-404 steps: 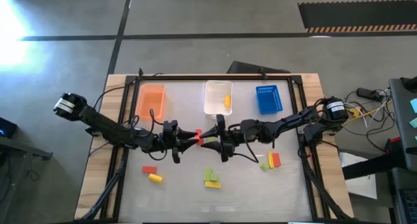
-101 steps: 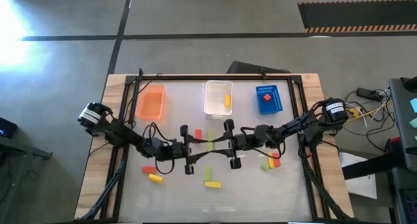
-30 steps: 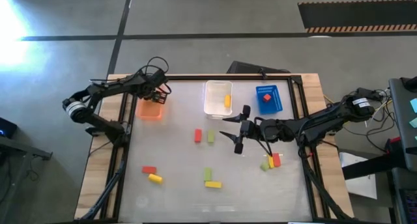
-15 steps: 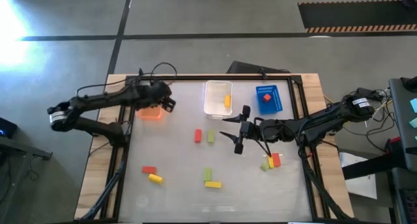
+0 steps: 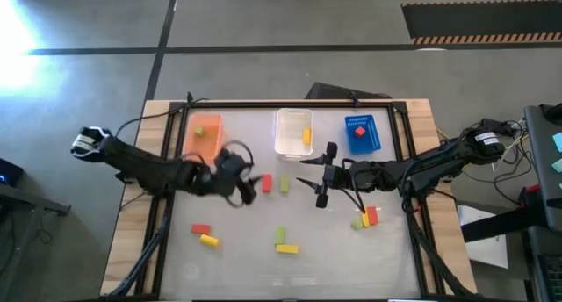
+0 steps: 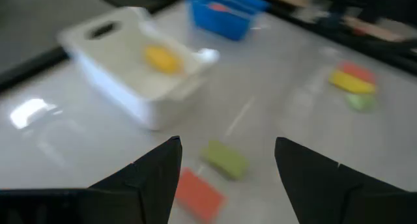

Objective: Sort & place blocks by color
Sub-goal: Put the bottom left orange block into the blue bin

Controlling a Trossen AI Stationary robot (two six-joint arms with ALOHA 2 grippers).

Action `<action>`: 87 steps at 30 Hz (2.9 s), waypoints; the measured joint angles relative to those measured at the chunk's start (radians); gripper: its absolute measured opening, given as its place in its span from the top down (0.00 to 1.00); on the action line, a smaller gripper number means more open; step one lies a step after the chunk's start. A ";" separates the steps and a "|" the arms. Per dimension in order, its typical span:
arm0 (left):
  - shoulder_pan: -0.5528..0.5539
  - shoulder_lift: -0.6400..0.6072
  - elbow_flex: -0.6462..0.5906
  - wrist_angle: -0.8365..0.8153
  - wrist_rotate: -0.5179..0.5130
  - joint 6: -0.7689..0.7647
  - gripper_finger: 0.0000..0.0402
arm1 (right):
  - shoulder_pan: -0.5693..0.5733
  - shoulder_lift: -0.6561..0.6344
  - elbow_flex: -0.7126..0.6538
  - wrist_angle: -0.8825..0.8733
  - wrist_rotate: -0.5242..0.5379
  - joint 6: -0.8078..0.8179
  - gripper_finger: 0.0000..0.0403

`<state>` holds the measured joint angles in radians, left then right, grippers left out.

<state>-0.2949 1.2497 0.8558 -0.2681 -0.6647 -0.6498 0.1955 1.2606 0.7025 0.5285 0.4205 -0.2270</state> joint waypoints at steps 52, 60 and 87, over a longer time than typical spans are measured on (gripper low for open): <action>-0.170 0.243 0.175 -0.469 0.539 -0.383 0.43 | 0.003 0.000 -0.006 -0.211 -0.002 0.097 0.43; -0.252 0.241 0.154 -0.841 0.791 -0.248 0.43 | 0.003 0.000 -0.006 -0.219 -0.003 0.111 0.43; -0.424 0.241 -0.005 -0.732 0.713 -0.208 0.43 | 0.005 0.005 -0.007 -0.241 -0.012 0.130 0.43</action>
<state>-0.7193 1.4906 0.8510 -1.0003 0.0488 -0.8581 0.2008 1.2655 0.6954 0.2874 0.4084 -0.0967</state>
